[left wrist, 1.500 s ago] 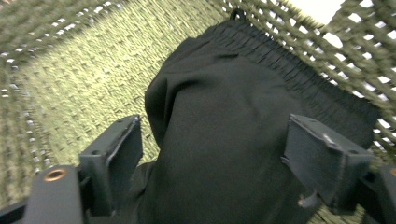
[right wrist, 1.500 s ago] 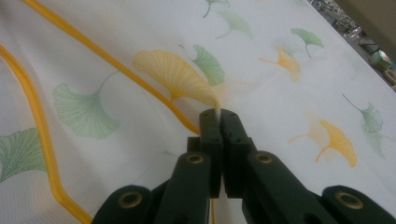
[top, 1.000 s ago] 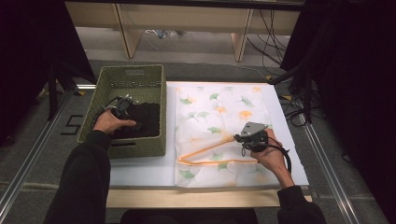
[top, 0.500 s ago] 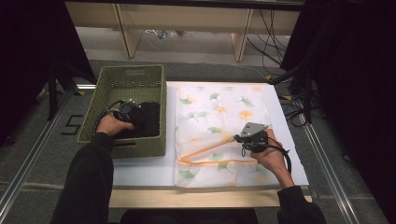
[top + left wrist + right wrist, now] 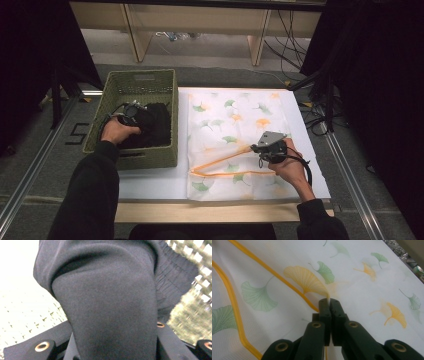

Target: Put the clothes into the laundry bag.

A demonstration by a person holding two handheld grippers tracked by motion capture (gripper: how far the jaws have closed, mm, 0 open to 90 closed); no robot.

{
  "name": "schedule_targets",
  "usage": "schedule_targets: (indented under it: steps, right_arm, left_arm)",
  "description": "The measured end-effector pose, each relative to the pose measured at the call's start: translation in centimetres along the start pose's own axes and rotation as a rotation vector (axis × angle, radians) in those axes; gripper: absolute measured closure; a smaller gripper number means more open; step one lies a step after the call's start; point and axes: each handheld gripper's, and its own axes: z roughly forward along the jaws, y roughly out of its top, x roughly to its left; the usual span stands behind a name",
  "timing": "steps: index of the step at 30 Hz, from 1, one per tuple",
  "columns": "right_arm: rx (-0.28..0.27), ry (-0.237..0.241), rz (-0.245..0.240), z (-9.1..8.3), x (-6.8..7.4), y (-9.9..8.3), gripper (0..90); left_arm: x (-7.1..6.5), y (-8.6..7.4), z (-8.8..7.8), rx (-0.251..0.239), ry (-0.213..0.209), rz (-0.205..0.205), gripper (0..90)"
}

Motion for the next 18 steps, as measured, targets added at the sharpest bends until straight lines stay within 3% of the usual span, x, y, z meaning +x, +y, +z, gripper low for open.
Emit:
schedule_targets:
  steps: [1,2,5,9,11,15,18]
  right_arm:
    - [-0.006,-0.009,-0.016,0.0,-0.1,0.0,90.0]
    - [0.006,-0.005,0.022,-0.1,0.1,0.0,90.0]
    - [0.01,0.001,0.034,0.0,0.2,0.0,90.0]
    - [0.003,0.0,0.01,0.0,0.1,0.0,90.0]
    - [0.009,-0.001,0.032,-0.1,0.1,0.0,90.0]
    - [0.006,-0.002,0.028,-0.1,0.1,0.0,90.0]
    - [0.006,0.002,0.033,-0.2,0.1,0.0,90.0]
  left_arm:
    - [0.1,0.1,-0.5,-0.023,-0.007,-0.017,67.9]
    - [0.2,0.1,-0.9,-0.03,-0.017,-0.023,67.9]
    - [0.2,0.5,-2.2,-0.073,-0.017,-0.041,67.9]
    - [0.2,1.2,-3.9,-0.112,-0.031,-0.051,67.9]
    - [0.2,1.5,-4.6,-0.105,-0.028,-0.033,67.8]
    - [0.2,1.5,-5.0,-0.138,-0.011,-0.06,67.8]
    - [0.4,1.4,-5.4,-0.131,-0.017,-0.059,67.8]
